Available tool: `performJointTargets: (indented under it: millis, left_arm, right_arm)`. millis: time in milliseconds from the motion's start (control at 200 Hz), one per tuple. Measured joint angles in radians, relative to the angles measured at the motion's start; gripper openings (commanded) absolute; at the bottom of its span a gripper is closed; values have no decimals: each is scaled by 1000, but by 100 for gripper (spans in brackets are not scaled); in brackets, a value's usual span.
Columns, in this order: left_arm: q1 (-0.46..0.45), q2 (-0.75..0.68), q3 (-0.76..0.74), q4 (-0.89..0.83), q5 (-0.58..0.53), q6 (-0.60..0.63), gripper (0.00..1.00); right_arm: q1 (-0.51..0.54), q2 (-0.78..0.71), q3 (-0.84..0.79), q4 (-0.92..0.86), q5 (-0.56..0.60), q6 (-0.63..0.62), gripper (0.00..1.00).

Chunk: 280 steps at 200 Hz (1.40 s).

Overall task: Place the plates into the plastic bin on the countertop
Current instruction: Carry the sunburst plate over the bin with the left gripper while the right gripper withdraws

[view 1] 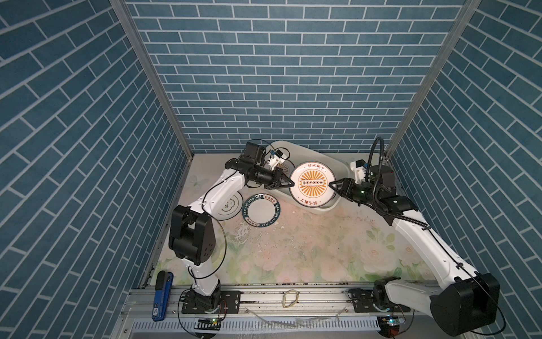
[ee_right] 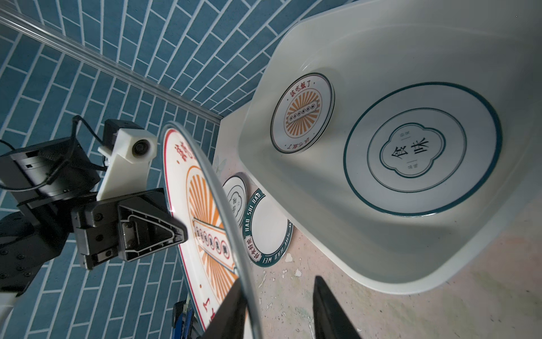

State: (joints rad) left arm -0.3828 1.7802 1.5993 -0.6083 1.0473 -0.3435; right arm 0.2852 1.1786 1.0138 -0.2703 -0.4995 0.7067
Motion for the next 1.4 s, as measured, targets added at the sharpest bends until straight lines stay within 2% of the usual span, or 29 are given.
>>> performJointTargets:
  millis: [165, 360, 510, 840, 1115, 1400]
  left_arm:
    - [1, 12, 103, -72, -44, 56, 0]
    - [22, 68, 237, -152, -69, 119, 0]
    - [24, 123, 277, -162, -102, 132, 0]
    - [23, 310, 415, -61, -211, 75, 0]
    - [14, 523, 544, -13, -279, 17, 0]
    - [-1, 650, 642, -15, -291, -28, 0]
  right_arm:
    - [-42, -64, -6, 1, 24, 2, 39]
    - [-153, -136, -28, -11, 70, 21, 39]
    - [-168, -159, -38, -61, 71, 29, 39]
    - [-173, -293, -88, -166, 103, 56, 38]
    - [-173, -353, -109, -239, 138, 81, 37]
    - [-173, -372, -140, -248, 157, 107, 37]
